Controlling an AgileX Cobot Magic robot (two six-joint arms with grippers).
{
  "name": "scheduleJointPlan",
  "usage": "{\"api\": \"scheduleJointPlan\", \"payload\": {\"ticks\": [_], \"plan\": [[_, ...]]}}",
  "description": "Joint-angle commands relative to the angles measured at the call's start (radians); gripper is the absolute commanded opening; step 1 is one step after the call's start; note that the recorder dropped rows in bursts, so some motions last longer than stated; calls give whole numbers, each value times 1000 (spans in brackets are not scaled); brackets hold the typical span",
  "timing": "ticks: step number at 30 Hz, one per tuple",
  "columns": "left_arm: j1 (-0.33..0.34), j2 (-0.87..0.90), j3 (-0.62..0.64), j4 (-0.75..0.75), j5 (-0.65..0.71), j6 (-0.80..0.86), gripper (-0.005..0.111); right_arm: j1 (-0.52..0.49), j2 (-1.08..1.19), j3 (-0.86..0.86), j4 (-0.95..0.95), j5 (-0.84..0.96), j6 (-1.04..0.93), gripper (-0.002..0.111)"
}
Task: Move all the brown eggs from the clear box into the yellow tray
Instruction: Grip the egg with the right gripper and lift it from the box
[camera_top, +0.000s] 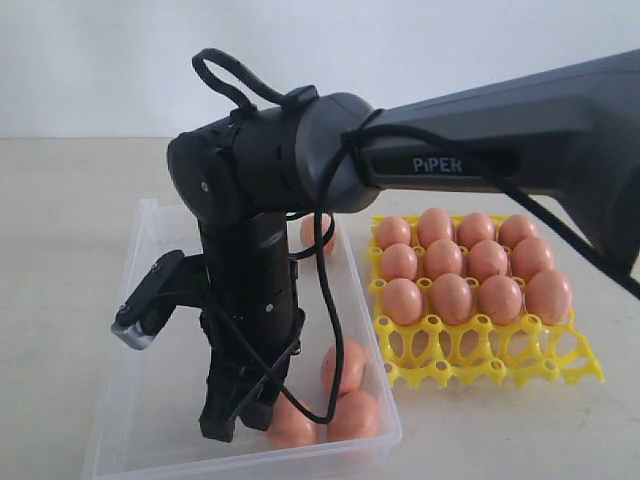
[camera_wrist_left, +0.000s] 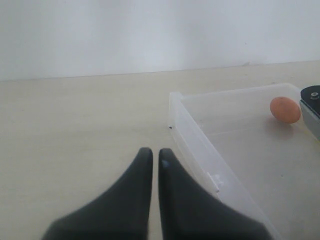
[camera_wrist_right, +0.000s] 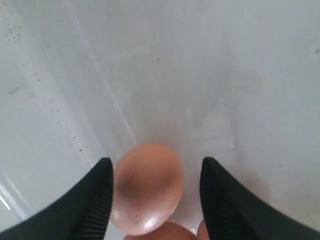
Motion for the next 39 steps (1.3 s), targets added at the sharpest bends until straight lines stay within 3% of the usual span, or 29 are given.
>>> {"api": "scheduleJointPlan", "payload": {"ticks": [1,15,30,32,36,39], "plan": [[-5,-2,4,2,-7,1,4,-2,-15,-3,18,49,91,45],[-5,-2,4,2,-7,1,4,-2,19,-3,-113,14,377,46],[-5,-2,4,2,-7,1,4,-2,55,-3,-96,49,460,45],[-5,-2,4,2,-7,1,4,-2,67,-3,-96,49,460,38],[-5,-2,4,2,-7,1,4,-2,77,-3,-88,22,460,3],[-5,-2,4,2,-7,1,4,-2,66,-3,-96,-8,460,0]]}}
